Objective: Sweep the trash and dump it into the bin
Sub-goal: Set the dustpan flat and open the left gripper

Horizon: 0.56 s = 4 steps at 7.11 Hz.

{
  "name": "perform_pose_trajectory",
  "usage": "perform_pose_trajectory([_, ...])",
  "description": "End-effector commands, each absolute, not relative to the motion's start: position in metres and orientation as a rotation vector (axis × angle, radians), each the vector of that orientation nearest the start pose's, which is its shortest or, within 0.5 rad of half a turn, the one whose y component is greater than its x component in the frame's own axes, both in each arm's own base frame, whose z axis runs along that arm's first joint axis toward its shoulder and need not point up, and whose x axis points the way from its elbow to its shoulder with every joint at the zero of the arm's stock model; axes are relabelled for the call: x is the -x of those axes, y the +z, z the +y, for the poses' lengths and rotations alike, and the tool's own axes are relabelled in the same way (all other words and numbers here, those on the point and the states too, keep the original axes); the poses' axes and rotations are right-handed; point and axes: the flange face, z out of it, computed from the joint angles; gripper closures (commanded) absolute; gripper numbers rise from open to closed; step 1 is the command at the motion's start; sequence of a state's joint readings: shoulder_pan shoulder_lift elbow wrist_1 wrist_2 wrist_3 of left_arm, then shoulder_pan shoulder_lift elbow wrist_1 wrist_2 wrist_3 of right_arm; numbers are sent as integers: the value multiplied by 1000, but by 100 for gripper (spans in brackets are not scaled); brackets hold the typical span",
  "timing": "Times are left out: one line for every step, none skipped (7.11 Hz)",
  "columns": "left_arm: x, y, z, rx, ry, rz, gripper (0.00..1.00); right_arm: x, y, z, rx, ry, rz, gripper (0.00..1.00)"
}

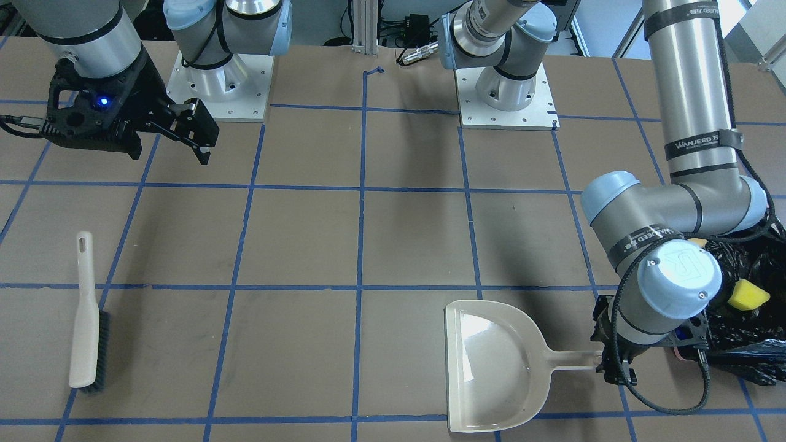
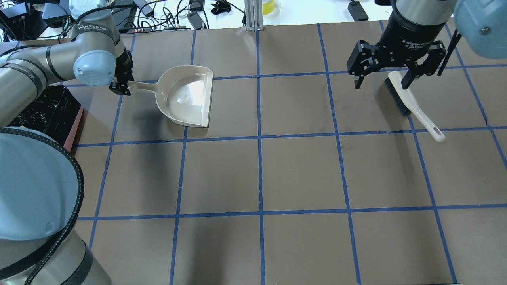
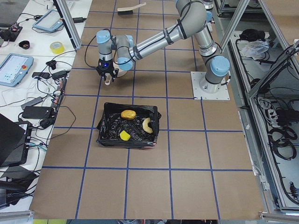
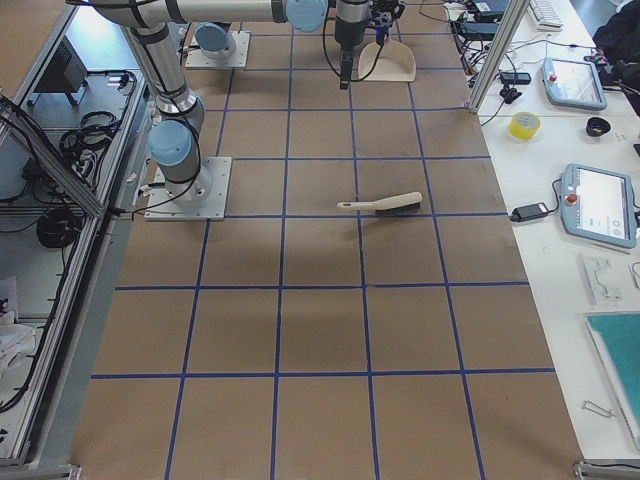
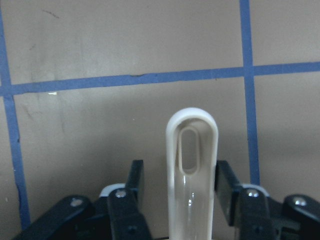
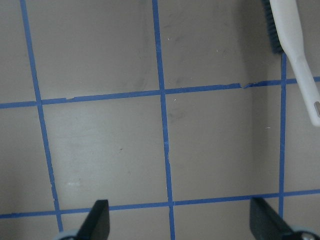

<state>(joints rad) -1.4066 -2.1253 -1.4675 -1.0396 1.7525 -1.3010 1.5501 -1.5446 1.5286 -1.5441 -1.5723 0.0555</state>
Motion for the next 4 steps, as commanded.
perform_pose_trajectory([7,308,-679,1695,-237,2476,43,-119,486,-521,-112,-37,3151,0])
perform_pose_trajectory([13,337,-668,1464,-248,2609,39,-118,494,-524,-112,-65,3149,0])
perform_pose_trajectory([16,357,-655,1388,-238,2647,32,-119,499,-523,-107,-75,3148,0])
perform_pose_trajectory([14,389,-644,1145,-284,2720,8,-116,497,-523,-111,-61,3150,0])
